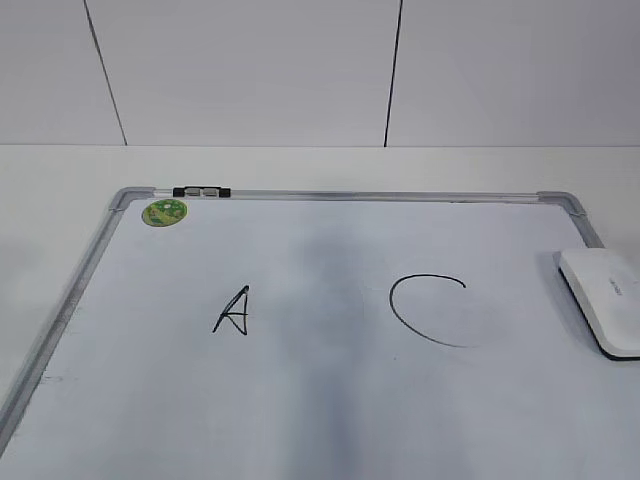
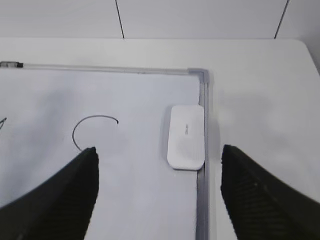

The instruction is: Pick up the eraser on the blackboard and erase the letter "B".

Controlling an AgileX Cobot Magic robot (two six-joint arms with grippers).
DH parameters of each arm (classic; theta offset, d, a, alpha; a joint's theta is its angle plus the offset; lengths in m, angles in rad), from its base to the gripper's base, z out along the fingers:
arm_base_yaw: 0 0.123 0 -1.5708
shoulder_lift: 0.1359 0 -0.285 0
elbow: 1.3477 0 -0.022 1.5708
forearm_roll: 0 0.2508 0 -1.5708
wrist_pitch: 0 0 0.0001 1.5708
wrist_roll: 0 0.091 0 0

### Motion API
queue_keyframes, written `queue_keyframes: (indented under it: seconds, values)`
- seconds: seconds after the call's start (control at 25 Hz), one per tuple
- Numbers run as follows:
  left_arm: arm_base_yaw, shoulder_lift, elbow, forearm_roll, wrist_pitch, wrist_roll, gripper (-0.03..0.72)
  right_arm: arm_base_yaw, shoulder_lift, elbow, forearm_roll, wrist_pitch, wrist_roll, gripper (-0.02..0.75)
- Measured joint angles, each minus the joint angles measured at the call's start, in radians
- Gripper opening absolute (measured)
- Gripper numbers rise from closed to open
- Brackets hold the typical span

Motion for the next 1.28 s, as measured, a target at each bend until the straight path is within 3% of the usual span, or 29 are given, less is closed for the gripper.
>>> queue_keyframes:
  seconds: [0.24, 0.48, 1.0, 1.28]
  values:
    - [0.0, -0.179, 0.113, 0.086, 0.05, -0.098, 0.524, 0.0, -0.204, 0.176, 0.0, 0.037, 0.0, 0.594]
    - [0.0, -0.369, 0.142, 0.172, 0.14, -0.129, 0.518, 0.0, -0.404, 0.269, -0.007, 0.079, 0.0, 0.594]
    - [0.0, -0.424, 0.172, 0.21, 0.189, -0.129, 0.48, 0.0, -0.42, 0.316, -0.035, 0.143, 0.0, 0.594]
    - [0.0, -0.424, 0.172, 0.271, 0.191, -0.221, 0.479, 0.0, -0.42, 0.321, -0.041, 0.143, 0.0, 0.594]
